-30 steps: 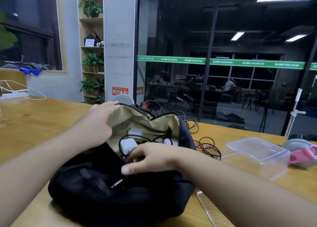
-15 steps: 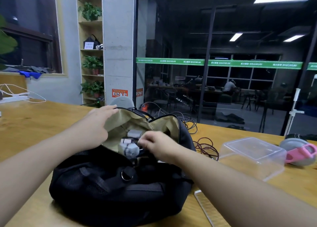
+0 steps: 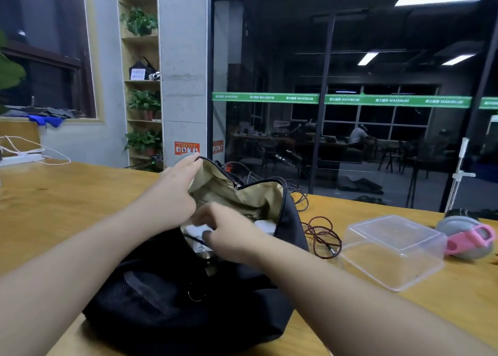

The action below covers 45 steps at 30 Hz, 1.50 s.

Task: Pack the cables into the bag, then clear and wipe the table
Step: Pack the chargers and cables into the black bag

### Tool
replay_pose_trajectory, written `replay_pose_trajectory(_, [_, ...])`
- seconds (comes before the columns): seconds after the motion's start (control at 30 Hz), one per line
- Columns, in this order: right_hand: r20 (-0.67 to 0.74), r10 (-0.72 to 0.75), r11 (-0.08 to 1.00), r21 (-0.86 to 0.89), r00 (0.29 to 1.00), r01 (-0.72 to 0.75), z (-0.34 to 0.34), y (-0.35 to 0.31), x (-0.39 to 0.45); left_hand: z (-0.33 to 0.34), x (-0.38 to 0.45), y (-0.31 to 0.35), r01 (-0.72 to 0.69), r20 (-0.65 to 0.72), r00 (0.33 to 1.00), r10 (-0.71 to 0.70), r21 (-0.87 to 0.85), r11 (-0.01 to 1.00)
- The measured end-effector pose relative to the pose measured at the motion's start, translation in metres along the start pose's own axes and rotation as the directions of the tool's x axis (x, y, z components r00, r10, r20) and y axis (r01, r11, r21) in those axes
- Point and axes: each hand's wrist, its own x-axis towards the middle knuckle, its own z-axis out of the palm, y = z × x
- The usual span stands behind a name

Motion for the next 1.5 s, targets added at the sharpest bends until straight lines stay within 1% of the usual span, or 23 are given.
replay_pose_trajectory(0.07, [-0.151, 0.008, 0.998, -0.062, 0.989, -0.018, -0.020, 0.003, -0.007, 0.001, -0.001, 0.001, 0.019, 0.006, 1.000, -0.019, -0.013, 1.000])
replay_pose_trajectory(0.13, [-0.233, 0.025, 0.963, -0.254, 0.972, -0.085, -0.040, 0.017, -0.015, 0.003, -0.001, 0.001, 0.042, 0.005, 0.999, -0.042, -0.028, 0.999])
replay_pose_trajectory(0.23, [-0.370, 0.034, 0.751, -0.604, 0.929, -0.267, -0.059, 0.045, -0.030, 0.007, 0.002, 0.002, 0.055, -0.042, 0.997, -0.059, -0.100, 0.993])
replay_pose_trajectory(0.27, [-0.408, 0.034, 0.690, -0.651, 0.912, -0.317, -0.062, 0.053, -0.035, 0.009, 0.003, 0.003, 0.040, -0.082, 0.995, -0.052, -0.134, 0.990])
replay_pose_trajectory(0.33, [-0.459, 0.094, 0.642, -0.650, 0.884, -0.406, -0.066, 0.066, -0.039, 0.011, 0.007, 0.008, -0.013, -0.159, 0.987, -0.015, -0.176, 0.984])
replay_pose_trajectory(0.37, [-0.466, 0.173, 0.675, -0.585, 0.868, -0.449, -0.067, 0.071, -0.040, 0.013, 0.008, 0.012, -0.036, -0.183, 0.983, 0.001, -0.189, 0.981])
replay_pose_trajectory(0.43, [-0.403, 0.369, 0.812, -0.300, 0.838, -0.501, -0.071, 0.074, -0.036, 0.018, 0.009, 0.023, -0.076, -0.188, 0.981, 0.039, -0.195, 0.978])
replay_pose_trajectory(0.47, [-0.363, 0.404, 0.869, -0.133, 0.839, -0.476, -0.071, 0.075, -0.034, 0.021, 0.010, 0.028, -0.094, -0.175, 0.983, 0.062, -0.180, 0.979])
replay_pose_trajectory(0.53, [-0.355, 0.341, 0.938, 0.067, 0.871, -0.340, -0.072, 0.074, -0.031, 0.027, 0.011, 0.037, -0.135, -0.135, 0.984, 0.119, -0.117, 0.984])
replay_pose_trajectory(0.57, [-0.331, 0.314, 0.947, 0.175, 0.890, -0.269, -0.073, 0.072, -0.031, 0.031, 0.011, 0.043, -0.163, -0.108, 0.982, 0.153, -0.091, 0.982])
replay_pose_trajectory(0.63, [-0.195, 0.290, 0.894, 0.404, 0.937, -0.193, -0.075, 0.067, -0.031, 0.039, 0.009, 0.054, -0.219, -0.039, 0.976, 0.216, -0.067, 0.974])
replay_pose_trajectory(0.7, [-0.070, 0.303, 0.808, 0.547, 0.950, -0.218, -0.079, 0.069, -0.032, 0.051, 0.005, 0.064, -0.228, 0.059, 0.971, 0.230, -0.041, 0.973])
replay_pose_trajectory(0.73, [-0.068, 0.325, 0.797, 0.557, 0.943, -0.235, -0.083, 0.073, -0.031, 0.057, 0.002, 0.067, -0.225, 0.111, 0.968, 0.225, -0.008, 0.974])
replay_pose_trajectory(0.8, [-0.167, 0.390, 0.831, 0.488, 0.906, -0.268, -0.093, 0.085, -0.026, 0.073, -0.002, 0.066, -0.250, 0.188, 0.956, 0.224, 0.128, 0.960])
replay_pose_trajectory(0.9, [-0.363, 0.426, 0.902, 0.246, 0.829, -0.356, -0.109, 0.109, -0.022, 0.093, -0.008, 0.052, -0.307, 0.206, 0.944, 0.258, 0.256, 0.917])
replay_pose_trajectory(1.0, [-0.385, 0.400, 0.904, 0.018, 0.831, -0.427, -0.119, 0.131, -0.018, 0.105, -0.015, 0.038, -0.322, 0.156, 0.944, 0.290, 0.251, 0.913])
replay_pose_trajectory(1.07, [-0.374, 0.378, 0.888, -0.113, 0.847, -0.446, -0.122, 0.143, -0.011, 0.112, -0.016, 0.031, -0.282, 0.153, 0.956, 0.249, 0.269, 0.921])
replay_pose_trajectory(1.13, [-0.349, 0.369, 0.857, -0.231, 0.861, -0.460, -0.121, 0.154, -0.003, 0.119, -0.019, 0.024, -0.226, 0.169, 0.968, 0.185, 0.275, 0.935])
replay_pose_trajectory(1.17, [-0.318, 0.364, 0.822, -0.332, 0.876, -0.462, -0.118, 0.160, 0.001, 0.120, -0.020, 0.021, -0.208, 0.158, 0.972, 0.171, 0.258, 0.944])
replay_pose_trajectory(1.23, [-0.191, 0.385, 0.708, -0.567, 0.903, -0.422, -0.113, 0.171, 0.008, 0.122, -0.021, 0.018, -0.195, 0.141, 0.976, 0.164, 0.244, 0.950])
replay_pose_trajectory(1.27, [-0.121, 0.425, 0.661, -0.636, 0.897, -0.399, -0.112, 0.174, 0.012, 0.122, -0.022, 0.018, -0.193, 0.155, 0.975, 0.157, 0.257, 0.947])
replay_pose_trajectory(1.37, [0.013, 0.571, 0.608, -0.678, 0.821, -0.413, -0.110, 0.177, 0.023, 0.122, -0.020, 0.015, -0.174, 0.178, 0.975, 0.136, 0.223, 0.959])
replay_pose_trajectory(1.5, [0.078, 0.615, 0.607, -0.682, 0.785, -0.407, -0.106, 0.183, 0.032, 0.117, -0.018, 0.009, -0.142, 0.167, 0.978, 0.122, 0.114, 0.983])
